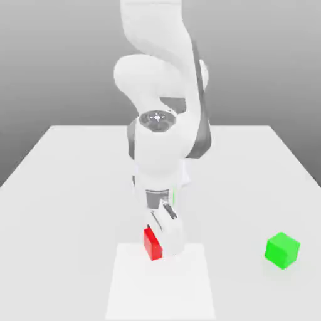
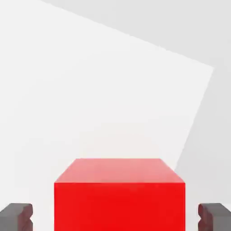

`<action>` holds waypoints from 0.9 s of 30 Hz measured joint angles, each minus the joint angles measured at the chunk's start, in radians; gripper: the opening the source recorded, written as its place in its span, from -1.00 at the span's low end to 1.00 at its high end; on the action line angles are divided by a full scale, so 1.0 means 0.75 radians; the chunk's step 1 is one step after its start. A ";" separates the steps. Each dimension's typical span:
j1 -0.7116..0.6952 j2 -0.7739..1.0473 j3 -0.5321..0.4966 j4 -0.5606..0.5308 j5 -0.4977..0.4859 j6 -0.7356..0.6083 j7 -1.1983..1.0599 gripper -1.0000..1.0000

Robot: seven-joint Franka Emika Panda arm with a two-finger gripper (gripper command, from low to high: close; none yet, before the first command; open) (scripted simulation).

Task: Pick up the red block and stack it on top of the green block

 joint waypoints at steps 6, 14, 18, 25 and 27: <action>-0.016 -0.061 0.040 -0.009 0.078 -0.049 -0.055 -1.00; 0.087 -0.351 0.127 -0.002 0.340 -0.347 -0.235 -1.00; 0.291 -0.296 0.293 0.155 0.322 -0.452 -0.205 -1.00; 0.636 -0.112 0.372 0.388 0.182 -0.501 -0.084 -1.00; 0.637 -0.034 0.346 0.396 0.107 -0.438 -0.030 -1.00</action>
